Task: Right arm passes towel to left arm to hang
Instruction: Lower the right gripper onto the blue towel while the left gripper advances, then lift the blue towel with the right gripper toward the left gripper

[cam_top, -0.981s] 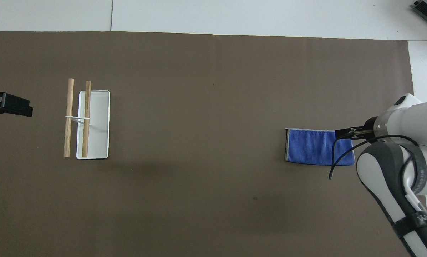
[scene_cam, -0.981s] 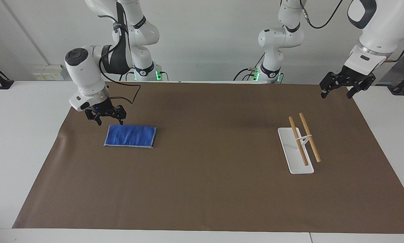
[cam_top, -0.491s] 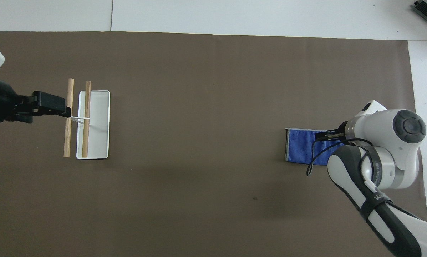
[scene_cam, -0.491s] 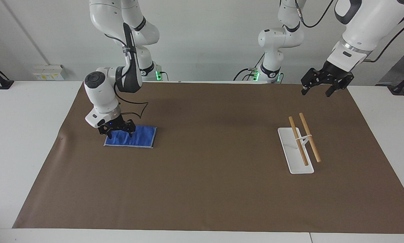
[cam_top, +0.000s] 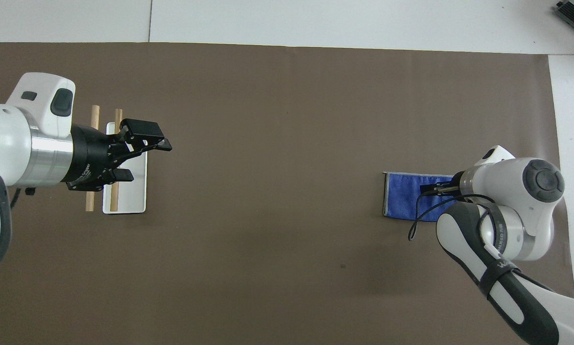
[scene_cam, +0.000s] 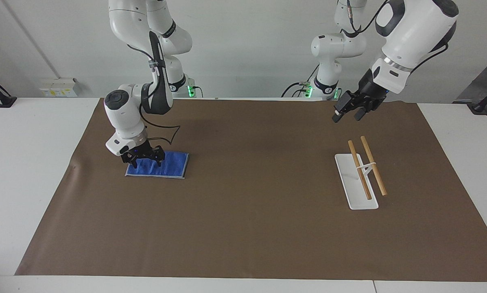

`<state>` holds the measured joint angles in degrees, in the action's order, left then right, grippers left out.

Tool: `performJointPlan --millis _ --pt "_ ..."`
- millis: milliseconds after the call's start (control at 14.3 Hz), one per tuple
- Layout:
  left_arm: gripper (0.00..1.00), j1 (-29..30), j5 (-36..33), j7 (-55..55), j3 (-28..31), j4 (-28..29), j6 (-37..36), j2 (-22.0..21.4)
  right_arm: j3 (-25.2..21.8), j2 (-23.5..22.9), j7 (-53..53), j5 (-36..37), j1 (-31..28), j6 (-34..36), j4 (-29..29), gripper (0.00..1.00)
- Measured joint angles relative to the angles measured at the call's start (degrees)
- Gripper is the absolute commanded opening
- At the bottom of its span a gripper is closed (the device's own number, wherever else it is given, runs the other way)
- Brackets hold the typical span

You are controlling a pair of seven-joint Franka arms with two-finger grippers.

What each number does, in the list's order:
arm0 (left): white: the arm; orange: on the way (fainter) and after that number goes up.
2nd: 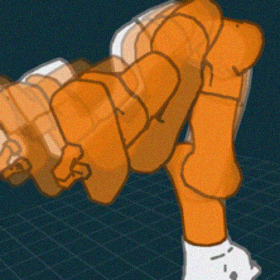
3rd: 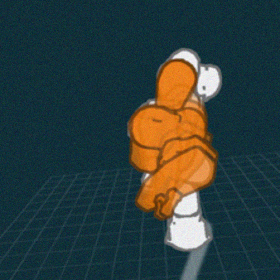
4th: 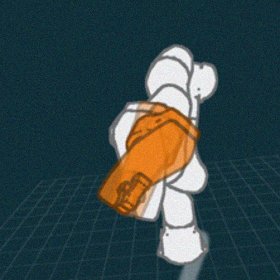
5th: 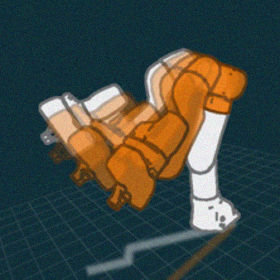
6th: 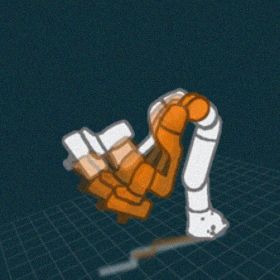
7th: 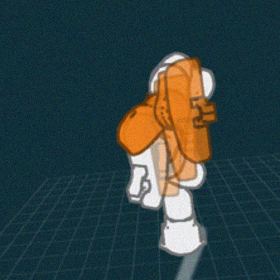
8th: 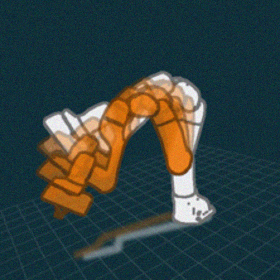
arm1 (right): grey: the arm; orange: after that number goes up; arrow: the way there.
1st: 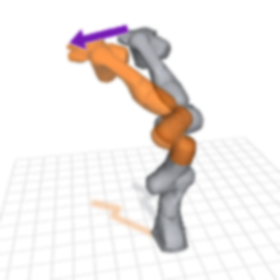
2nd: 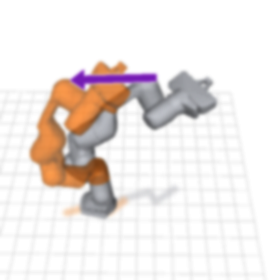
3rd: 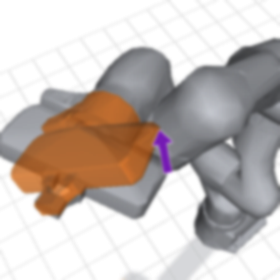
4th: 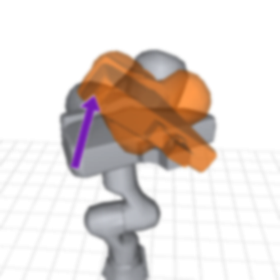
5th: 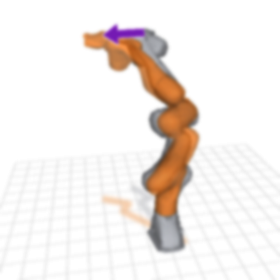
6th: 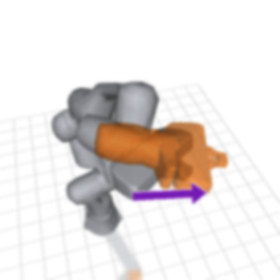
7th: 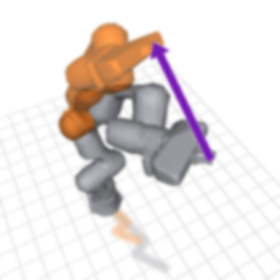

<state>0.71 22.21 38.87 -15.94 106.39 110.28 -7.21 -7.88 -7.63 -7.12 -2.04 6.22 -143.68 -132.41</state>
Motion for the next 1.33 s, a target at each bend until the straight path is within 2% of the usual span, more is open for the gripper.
performJointPlan --millis 70,350,491,631,701,771,911,981,1192,1332 --pt "1.0 0.0 0.3 3.1 -1.5 1.8 2.7 -0.7 0.0 0.0 0.0 0.0 -0.2 0.0 -0.1 1.0" --pt "1.0 -0.2 2.1 16.5 -8.0 9.0 17.7 -2.1 0.0 -0.1 0.0 0.0 -0.8 0.0 -0.4 0.84" --pt "1.0 -0.2 2.8 20.3 -8.7 10.9 22.3 -2.1 0.0 -0.1 0.1 -0.1 -0.8 0.0 -0.6 0.74" --pt "1.0 -0.2 4.6 21.0 -8.6 12.1 25.0 -2.1 0.0 -0.1 0.2 -0.1 -0.8 0.0 -0.8 0.74" --pt "1.0 -0.2 5.0 21.1 -8.6 12.4 26.1 -2.1 0.0 -0.1 0.2 -0.1 -0.8 0.0 -0.9 0.7" --pt "1.0 -0.2 5.5 21.6 -9.0 12.7 27.4 -1.9 0.0 -0.1 0.2 -0.2 -0.8 0.0 -1.1 0.58" --pt "1.0 -0.2 6.8 25.2 -10.6 13.2 32.1 -1.1 -0.1 -0.1 0.2 -0.2 -0.8 -0.1 -1.1 0.16" --pt "1.0 -0.2 6.9 28.4 -11.6 13.4 35.2 -0.5 -0.1 0.1 0.3 -0.2 -0.8 -0.1 -1.0 0.0" --pt "1.0 -0.2 7.0 33.8 -14.3 13.5 40.7 1.9 0.0 0.2 3.7 -0.2 -0.2 0.1 -0.7 0.0" --pt "1.0 -0.2 7.0 34.4 -14.9 13.5 42.2 3.1 0.2 0.3 6.9 -0.2 1.6 3.2 1.6 0.0"
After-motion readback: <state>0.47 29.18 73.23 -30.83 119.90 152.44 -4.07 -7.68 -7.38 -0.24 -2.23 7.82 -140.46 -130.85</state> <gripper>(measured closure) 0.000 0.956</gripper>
